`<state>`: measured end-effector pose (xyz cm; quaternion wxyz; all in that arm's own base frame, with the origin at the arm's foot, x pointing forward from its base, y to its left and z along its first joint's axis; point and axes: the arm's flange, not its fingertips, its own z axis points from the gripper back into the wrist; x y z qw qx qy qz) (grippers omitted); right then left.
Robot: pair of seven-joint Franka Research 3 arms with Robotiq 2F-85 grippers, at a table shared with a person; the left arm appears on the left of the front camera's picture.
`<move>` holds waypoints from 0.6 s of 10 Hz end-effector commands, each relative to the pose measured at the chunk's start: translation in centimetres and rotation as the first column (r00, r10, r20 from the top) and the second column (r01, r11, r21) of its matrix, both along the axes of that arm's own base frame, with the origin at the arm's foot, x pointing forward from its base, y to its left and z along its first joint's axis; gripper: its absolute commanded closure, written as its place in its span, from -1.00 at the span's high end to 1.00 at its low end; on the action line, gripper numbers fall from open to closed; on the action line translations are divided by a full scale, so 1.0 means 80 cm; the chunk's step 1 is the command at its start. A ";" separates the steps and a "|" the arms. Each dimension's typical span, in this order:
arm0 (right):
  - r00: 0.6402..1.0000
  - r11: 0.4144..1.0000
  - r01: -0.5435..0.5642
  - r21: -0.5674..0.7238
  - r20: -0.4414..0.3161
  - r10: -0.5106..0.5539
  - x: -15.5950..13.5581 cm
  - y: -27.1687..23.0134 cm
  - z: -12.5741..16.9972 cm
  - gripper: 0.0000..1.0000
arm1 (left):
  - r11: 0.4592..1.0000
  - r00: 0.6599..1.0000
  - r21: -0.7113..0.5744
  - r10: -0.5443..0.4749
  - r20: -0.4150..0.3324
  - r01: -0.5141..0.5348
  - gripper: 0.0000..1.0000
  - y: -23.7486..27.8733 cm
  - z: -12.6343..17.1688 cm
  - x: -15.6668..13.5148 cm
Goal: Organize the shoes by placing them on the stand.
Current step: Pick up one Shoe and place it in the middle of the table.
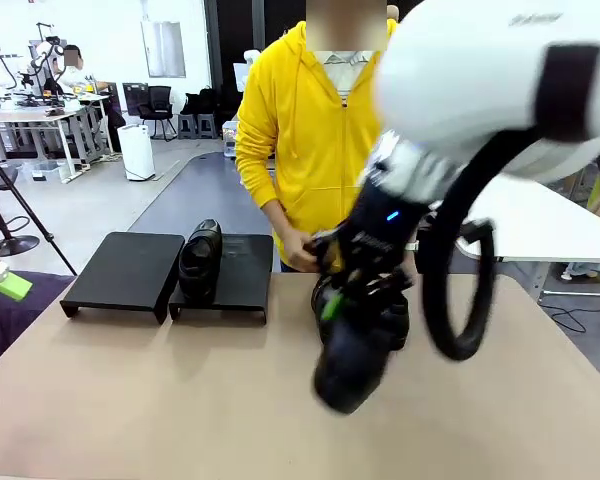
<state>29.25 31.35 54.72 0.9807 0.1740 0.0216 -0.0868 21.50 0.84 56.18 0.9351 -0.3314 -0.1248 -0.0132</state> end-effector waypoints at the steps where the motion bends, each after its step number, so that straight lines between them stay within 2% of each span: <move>1: 0.992 0.993 -0.121 -0.006 -0.024 0.120 0.014 0.042 -0.031 -1.00 | 1.000 1.000 -0.016 -0.013 0.004 0.013 1.00 0.002 0.002 -0.001; 4: 0.991 0.990 -0.136 -0.034 0.010 0.137 0.033 0.065 -0.100 -1.00 | 1.000 1.000 -0.016 -0.013 0.004 0.013 1.00 0.002 0.002 -0.001; 5: 0.986 0.986 -0.163 -0.028 0.044 0.164 0.032 0.074 -0.120 -1.00 | 1.000 1.000 -0.016 -0.013 0.004 0.013 1.00 0.002 0.002 -0.001; 6: 0.989 0.991 -0.132 -0.035 0.058 0.133 0.037 0.083 -0.140 -1.00 | 1.000 1.000 -0.016 -0.013 0.004 0.013 1.00 0.002 0.002 -0.001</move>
